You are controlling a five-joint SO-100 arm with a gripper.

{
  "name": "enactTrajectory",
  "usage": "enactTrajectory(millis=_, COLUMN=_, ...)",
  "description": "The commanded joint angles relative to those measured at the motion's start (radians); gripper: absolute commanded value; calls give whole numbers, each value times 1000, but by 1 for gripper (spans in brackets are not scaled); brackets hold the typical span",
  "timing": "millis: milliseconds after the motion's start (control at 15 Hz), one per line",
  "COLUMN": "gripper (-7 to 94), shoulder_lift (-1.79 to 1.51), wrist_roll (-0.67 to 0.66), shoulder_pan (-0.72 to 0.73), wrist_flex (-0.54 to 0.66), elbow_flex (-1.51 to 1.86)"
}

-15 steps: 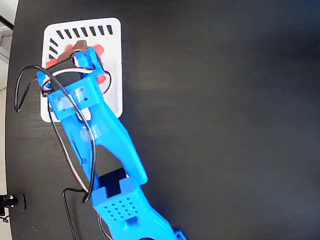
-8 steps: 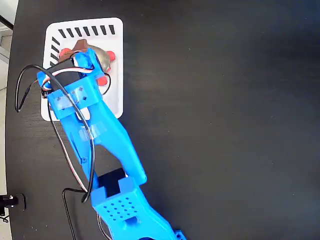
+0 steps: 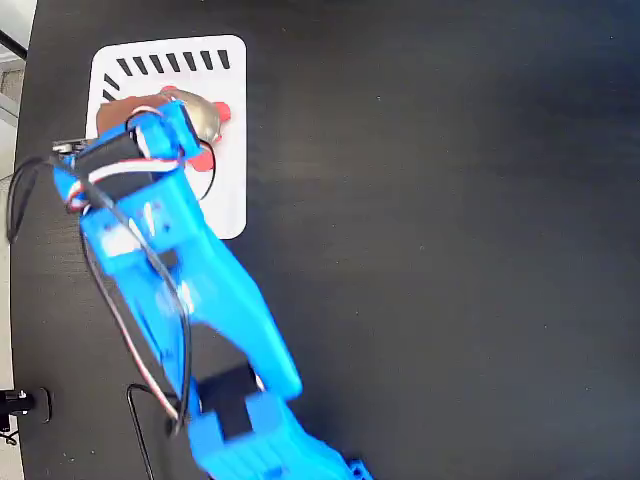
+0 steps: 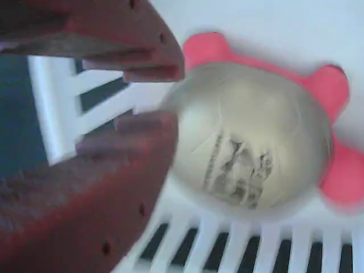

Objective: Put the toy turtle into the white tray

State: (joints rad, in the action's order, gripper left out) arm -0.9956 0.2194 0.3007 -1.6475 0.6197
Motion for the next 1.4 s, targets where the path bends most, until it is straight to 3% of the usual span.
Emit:
enactTrajectory(millis=0, gripper=0, shoulder_lift=-308, wrist_roll=26, shoulder_pan=-18, wrist_flex=120, elbow_flex=133)
enactTrajectory(millis=400, gripper=0, shoulder_lift=-933, wrist_roll=-69, shoulder_pan=-160, wrist_flex=218, elbow_flex=609)
enactTrajectory(millis=800, gripper=0, shoulder_lift=-1603, wrist_roll=-152, shoulder_pan=-239, wrist_flex=690, elbow_flex=1721)
enactTrajectory(millis=1000, gripper=0, shoulder_lift=-1839, wrist_roll=-152, shoulder_pan=-238, wrist_flex=712, elbow_flex=2033)
enactTrajectory(millis=1333, gripper=0, shoulder_lift=-2126, wrist_roll=-192, shoulder_pan=-275, wrist_flex=580, elbow_flex=2255)
